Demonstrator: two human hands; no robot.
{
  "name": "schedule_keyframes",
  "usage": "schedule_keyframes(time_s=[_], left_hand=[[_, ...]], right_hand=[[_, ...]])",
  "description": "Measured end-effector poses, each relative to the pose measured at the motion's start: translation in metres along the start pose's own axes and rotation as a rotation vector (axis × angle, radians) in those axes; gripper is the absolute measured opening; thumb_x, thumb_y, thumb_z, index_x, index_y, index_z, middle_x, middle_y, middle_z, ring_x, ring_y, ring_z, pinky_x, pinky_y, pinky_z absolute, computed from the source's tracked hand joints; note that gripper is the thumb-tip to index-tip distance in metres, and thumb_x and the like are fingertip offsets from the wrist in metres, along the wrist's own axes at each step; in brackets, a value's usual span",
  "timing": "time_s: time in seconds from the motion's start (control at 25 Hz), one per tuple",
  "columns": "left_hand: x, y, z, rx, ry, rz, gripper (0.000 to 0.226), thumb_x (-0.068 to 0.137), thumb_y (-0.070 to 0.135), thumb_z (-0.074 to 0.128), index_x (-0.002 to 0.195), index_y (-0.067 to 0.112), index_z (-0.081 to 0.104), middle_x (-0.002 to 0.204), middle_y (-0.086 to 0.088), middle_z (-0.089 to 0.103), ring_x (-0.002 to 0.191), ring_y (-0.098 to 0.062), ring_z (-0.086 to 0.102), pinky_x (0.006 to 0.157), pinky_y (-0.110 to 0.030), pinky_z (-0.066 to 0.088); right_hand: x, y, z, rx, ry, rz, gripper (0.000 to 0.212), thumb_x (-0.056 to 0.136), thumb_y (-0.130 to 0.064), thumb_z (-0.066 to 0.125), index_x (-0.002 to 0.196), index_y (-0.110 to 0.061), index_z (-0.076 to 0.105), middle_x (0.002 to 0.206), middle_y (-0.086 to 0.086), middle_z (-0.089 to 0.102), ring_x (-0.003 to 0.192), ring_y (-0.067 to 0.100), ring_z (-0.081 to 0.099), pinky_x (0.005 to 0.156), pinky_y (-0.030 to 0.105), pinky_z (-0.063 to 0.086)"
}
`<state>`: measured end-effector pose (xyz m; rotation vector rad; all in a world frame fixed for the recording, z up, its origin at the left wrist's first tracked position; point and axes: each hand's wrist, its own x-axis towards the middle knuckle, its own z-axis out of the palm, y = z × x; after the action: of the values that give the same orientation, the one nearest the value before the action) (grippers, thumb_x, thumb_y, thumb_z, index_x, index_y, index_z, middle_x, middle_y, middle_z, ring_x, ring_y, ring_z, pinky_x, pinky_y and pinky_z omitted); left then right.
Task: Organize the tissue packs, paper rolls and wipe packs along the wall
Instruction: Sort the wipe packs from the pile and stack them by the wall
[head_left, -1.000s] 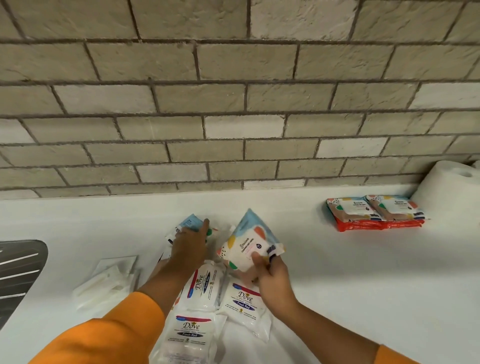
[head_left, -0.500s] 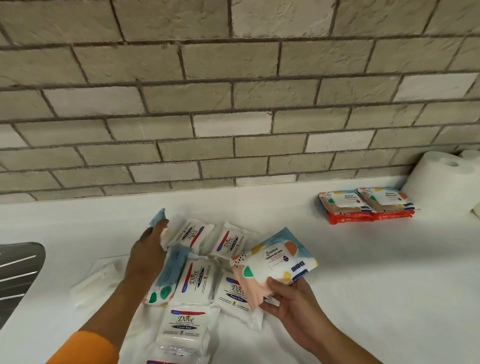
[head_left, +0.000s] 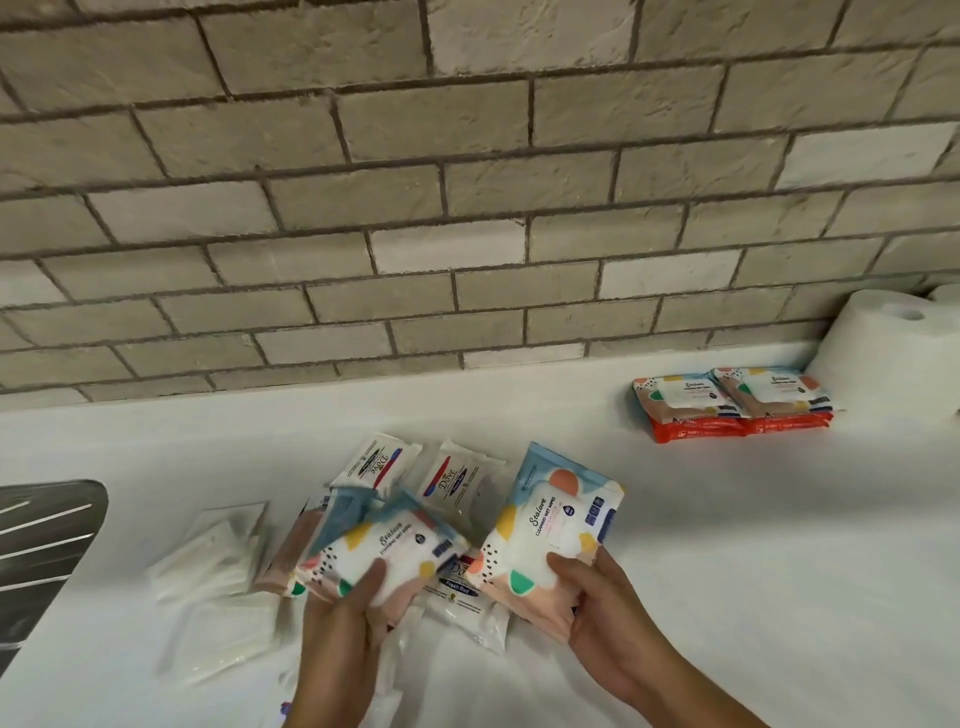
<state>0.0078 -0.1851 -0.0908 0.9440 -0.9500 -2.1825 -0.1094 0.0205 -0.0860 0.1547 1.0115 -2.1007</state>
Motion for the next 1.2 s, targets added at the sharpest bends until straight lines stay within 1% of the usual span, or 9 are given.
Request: schedule_keyframes(time_s=[0.08,0.28,0.52,0.68,0.8,0.88,0.92,1.08,1.2], left_hand=[[-0.016,-0.015,0.008,-0.011,0.023,-0.058,0.029,0.092,-0.015,0.054,0.111,0.003,0.068,0.109,-0.021,0.075,0.094,-0.038,0.075,0.073,-0.057,0.061],[-0.039,-0.037,0.033,-0.006,0.053,-0.055,0.027,0.091,-0.010,0.057,0.113,0.003,0.065,0.109,-0.017,0.076,0.088,-0.030,0.077,0.061,-0.040,0.063],[-0.055,-0.067,0.064,-0.007,0.051,-0.077,0.047,0.080,0.005,0.070,0.126,0.000,0.062,0.124,-0.022,0.069,0.103,-0.036,0.073,0.069,-0.042,0.064],[-0.063,-0.083,0.098,-0.138,0.093,-0.117,0.019,0.096,0.000,0.055,0.098,0.008,0.072,0.141,-0.014,0.055,0.078,-0.015,0.078,0.057,-0.028,0.062],[-0.060,-0.095,0.111,-0.164,0.091,-0.142,0.020,0.084,0.016,0.069,0.100,0.008,0.078,0.137,-0.025,0.058,0.085,-0.030,0.078,0.060,-0.046,0.062],[-0.064,-0.102,0.112,-0.173,0.126,-0.159,0.065,0.064,0.024,0.087,0.121,0.002,0.065,0.131,-0.023,0.063,0.090,-0.034,0.077,0.064,-0.047,0.063],[-0.068,-0.106,0.118,-0.174,0.120,-0.140,0.072,0.066,0.025,0.085,0.128,-0.001,0.059,0.131,-0.024,0.063,0.097,-0.039,0.074,0.070,-0.052,0.062],[-0.084,-0.115,0.130,-0.152,0.090,-0.029,0.055,0.086,0.017,0.066,0.138,0.001,0.053,0.132,-0.028,0.063,0.118,-0.050,0.062,0.094,-0.074,0.045],[-0.090,-0.121,0.138,-0.141,0.088,0.009,0.039,0.096,0.006,0.056,0.134,0.000,0.055,0.127,-0.028,0.066,0.116,-0.051,0.063,0.089,-0.077,0.044]], right_hand=[[-0.004,-0.012,-0.006,-0.008,-0.033,0.008,0.046,0.094,0.007,0.054,0.135,-0.012,0.059,0.128,0.016,0.071,0.109,0.038,0.072,0.072,0.046,0.063],[-0.009,-0.048,-0.034,-0.120,-0.058,0.044,0.035,0.100,-0.009,0.054,0.134,-0.014,0.061,0.129,0.015,0.070,0.115,0.037,0.070,0.080,0.047,0.063],[0.020,-0.117,-0.114,-0.080,0.209,0.001,0.024,0.102,-0.014,0.051,0.121,-0.010,0.065,0.115,0.016,0.076,0.105,0.036,0.072,0.082,0.042,0.062],[0.059,-0.189,-0.158,-0.061,0.433,-0.221,0.018,0.095,-0.005,0.055,0.101,-0.020,0.063,0.078,0.000,0.063,0.069,0.017,0.054,0.063,0.028,0.046],[0.088,-0.241,-0.181,-0.016,0.457,-0.329,0.023,0.093,-0.001,0.057,0.108,-0.018,0.064,0.093,0.002,0.069,0.080,0.016,0.063,0.067,0.027,0.051],[0.105,-0.267,-0.193,-0.073,0.459,-0.356,0.010,0.096,-0.007,0.058,0.098,-0.015,0.064,0.097,0.005,0.068,0.079,0.014,0.064,0.066,0.024,0.053],[0.115,-0.277,-0.199,-0.115,0.460,-0.343,0.009,0.098,-0.010,0.058,0.094,-0.016,0.063,0.098,0.006,0.066,0.078,0.012,0.065,0.066,0.023,0.053],[0.150,-0.302,-0.213,-0.196,0.592,-0.348,0.007,0.098,-0.015,0.063,0.093,-0.015,0.058,0.097,0.002,0.064,0.082,0.013,0.067,0.067,0.023,0.060],[0.172,-0.304,-0.236,-0.246,0.809,-0.304,0.039,0.085,-0.032,0.077,0.115,-0.016,0.057,0.111,0.002,0.068,0.098,0.022,0.070,0.087,0.040,0.062]])
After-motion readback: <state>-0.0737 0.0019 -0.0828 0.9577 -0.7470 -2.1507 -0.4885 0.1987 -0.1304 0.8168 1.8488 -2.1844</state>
